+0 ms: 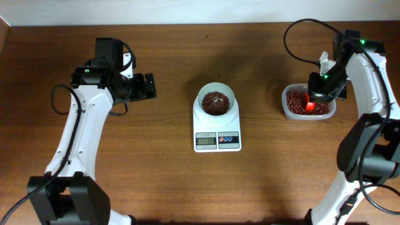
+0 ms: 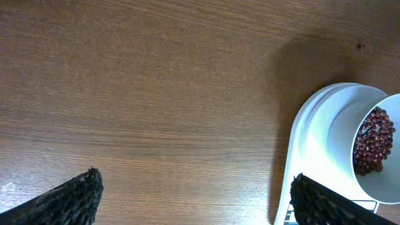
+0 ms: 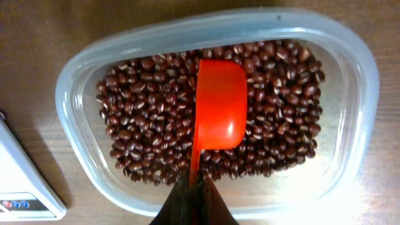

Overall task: Scoop item into bowl and weigh 50g on scale
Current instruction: 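Dip the scoop into the beans and drag it to fill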

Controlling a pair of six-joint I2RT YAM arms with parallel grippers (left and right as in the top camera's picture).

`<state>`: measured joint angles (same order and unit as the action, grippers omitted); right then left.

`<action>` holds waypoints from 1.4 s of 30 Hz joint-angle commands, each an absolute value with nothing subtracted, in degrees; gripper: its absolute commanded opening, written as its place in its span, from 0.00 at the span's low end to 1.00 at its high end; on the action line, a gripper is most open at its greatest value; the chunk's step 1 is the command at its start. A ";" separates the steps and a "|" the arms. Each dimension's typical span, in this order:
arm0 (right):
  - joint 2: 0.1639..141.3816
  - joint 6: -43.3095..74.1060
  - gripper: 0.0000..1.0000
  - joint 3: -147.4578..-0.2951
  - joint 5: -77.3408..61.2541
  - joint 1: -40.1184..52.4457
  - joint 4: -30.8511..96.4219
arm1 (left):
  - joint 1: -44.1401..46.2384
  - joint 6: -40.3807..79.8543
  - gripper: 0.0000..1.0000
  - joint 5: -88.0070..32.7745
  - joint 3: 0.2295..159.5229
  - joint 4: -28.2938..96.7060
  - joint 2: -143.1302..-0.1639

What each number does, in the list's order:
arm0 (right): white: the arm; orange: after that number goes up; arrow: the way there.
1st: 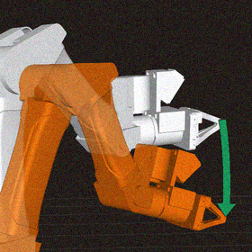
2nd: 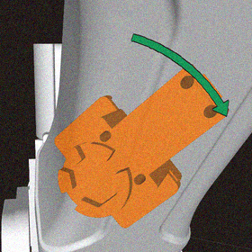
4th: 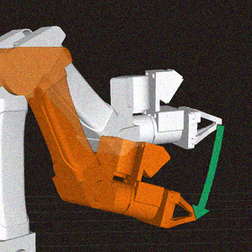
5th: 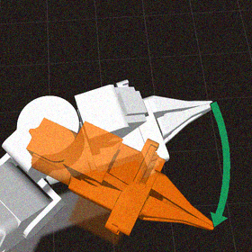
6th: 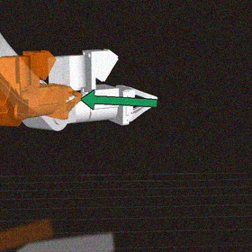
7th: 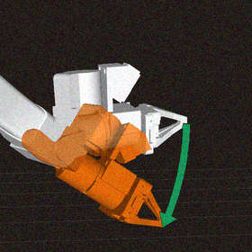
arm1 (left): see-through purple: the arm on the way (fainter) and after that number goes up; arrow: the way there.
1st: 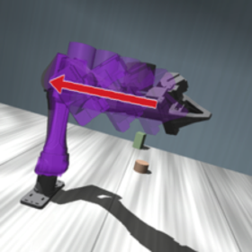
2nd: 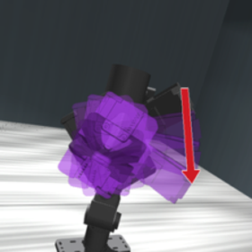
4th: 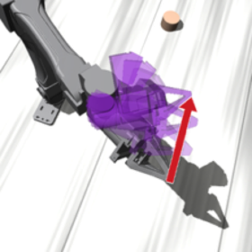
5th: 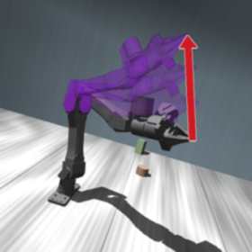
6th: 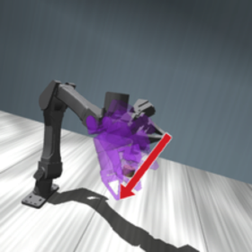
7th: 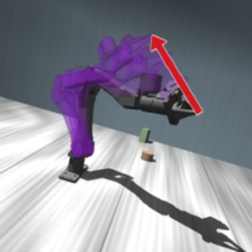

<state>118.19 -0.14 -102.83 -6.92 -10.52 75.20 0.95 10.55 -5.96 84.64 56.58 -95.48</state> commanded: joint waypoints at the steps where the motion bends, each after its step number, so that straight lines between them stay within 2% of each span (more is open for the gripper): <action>1: 118.98 0.25 0.04 -107.04 -7.75 -11.60 78.50 | 1.06 10.68 0.99 -5.76 84.47 56.71 -95.90; 4: 118.98 0.25 0.04 -108.88 -16.99 -13.19 79.09 | 1.06 10.68 0.99 -5.76 84.47 56.71 -95.90; 10: 118.98 0.19 0.04 -108.88 -20.88 -17.50 79.31 | 1.06 10.68 0.99 -5.76 84.47 56.71 -95.90; 16: 118.98 -3.01 0.04 -108.88 -30.48 -21.74 80.64 | 1.06 10.68 0.99 -5.76 84.47 56.71 -95.90; 23: 118.98 -2.98 0.04 -108.79 -28.93 -22.68 80.60 | 1.06 10.68 0.99 -5.76 84.47 56.71 -95.90; 29: 119.00 -2.50 0.04 -106.04 -21.82 -18.33 78.48 | 1.06 10.68 0.99 -5.76 84.47 56.71 -95.90; 37: 119.44 -1.02 0.04 -100.22 -19.84 -13.89 71.42 | 1.06 10.68 0.99 -5.76 84.47 56.71 -95.90; 42: 119.35 -2.42 0.04 -100.42 -24.82 -14.76 73.21 | 1.06 10.68 0.99 -5.76 84.47 56.71 -95.90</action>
